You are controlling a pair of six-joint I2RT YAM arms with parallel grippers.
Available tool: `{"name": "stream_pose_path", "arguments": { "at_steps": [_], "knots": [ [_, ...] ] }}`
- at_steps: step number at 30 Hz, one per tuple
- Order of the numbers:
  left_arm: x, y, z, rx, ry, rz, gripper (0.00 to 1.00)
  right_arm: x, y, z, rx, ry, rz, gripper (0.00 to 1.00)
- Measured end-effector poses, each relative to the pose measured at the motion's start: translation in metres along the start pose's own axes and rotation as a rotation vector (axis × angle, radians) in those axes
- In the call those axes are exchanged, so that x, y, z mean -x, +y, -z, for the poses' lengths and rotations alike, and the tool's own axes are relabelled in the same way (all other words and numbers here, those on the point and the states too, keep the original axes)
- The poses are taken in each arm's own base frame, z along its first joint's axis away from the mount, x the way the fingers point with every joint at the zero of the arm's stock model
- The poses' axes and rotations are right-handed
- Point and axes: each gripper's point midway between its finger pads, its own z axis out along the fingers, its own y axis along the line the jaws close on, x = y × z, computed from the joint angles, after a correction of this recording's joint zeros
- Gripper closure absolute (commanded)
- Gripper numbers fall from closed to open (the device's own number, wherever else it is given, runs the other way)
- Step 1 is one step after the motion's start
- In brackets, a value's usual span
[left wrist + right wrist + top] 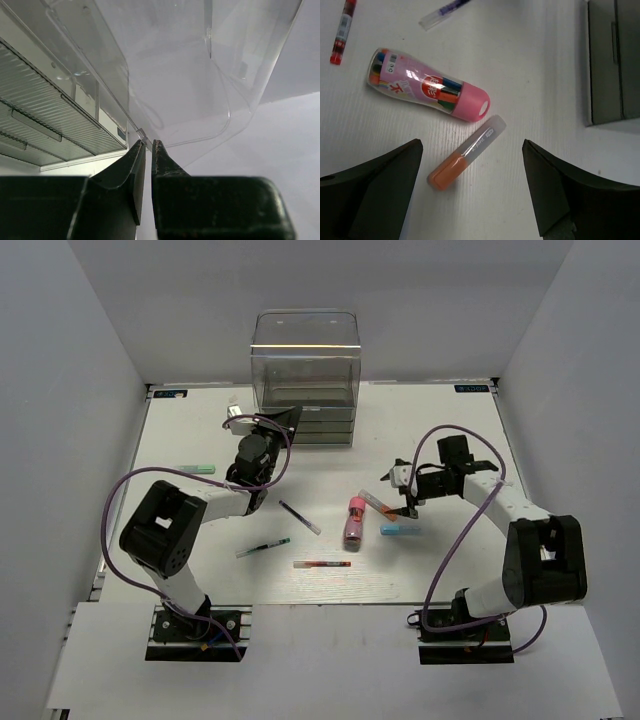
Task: Sort the stationery into containers
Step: Open the storage box at the center of the board.
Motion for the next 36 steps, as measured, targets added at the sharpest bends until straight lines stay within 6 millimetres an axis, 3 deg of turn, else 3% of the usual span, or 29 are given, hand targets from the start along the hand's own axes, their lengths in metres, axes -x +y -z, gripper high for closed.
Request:
{"name": "stream_pose_path", "arguments": {
  "at_steps": [8,18,30,36],
  "knots": [
    [0.000,-0.005,0.002,-0.011,0.007,-0.005,1.00,0.008,0.027,-0.031,0.172,-0.026,0.339,0.15],
    [0.000,-0.006,0.003,-0.015,0.009,-0.005,1.00,-0.007,0.058,-0.061,0.363,0.051,0.456,0.21],
    [0.000,-0.008,0.004,-0.019,0.011,-0.004,1.00,-0.032,0.024,-0.067,0.394,0.195,0.502,0.25],
    [0.000,-0.007,0.004,-0.016,0.012,-0.004,1.00,-0.043,0.018,-0.070,0.418,0.229,0.488,0.25]
  ]
}}
